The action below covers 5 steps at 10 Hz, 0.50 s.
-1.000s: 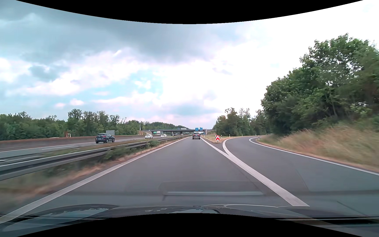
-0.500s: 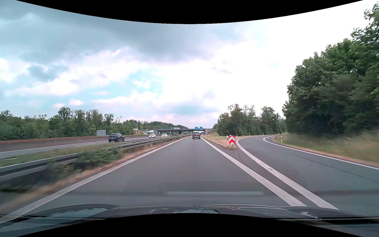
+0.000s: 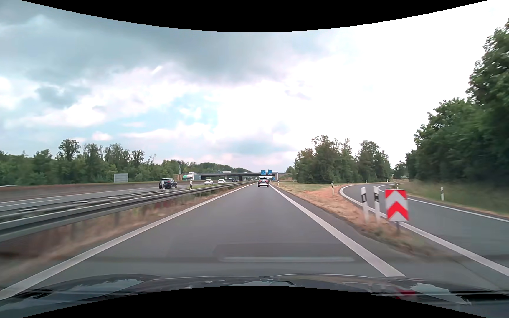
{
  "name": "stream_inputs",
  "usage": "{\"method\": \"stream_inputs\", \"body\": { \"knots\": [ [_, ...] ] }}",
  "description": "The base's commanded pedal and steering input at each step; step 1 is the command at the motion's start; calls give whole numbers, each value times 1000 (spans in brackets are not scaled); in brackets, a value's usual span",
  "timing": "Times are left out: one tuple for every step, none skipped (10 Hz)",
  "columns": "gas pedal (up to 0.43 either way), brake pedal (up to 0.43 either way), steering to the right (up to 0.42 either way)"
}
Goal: Follow the waypoints while adhering to traffic rules and regulations
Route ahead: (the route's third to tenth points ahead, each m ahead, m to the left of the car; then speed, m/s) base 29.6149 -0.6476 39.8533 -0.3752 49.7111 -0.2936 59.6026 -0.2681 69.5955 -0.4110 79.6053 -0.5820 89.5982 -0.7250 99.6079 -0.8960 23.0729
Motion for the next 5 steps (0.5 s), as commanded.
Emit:
{"method": "stream_inputs", "body": {
  "knots": [
    [177,0,0],
    [177,0,0],
    [177,0,0],
    [177,0,0],
    [177,0,0]
  ]
}}
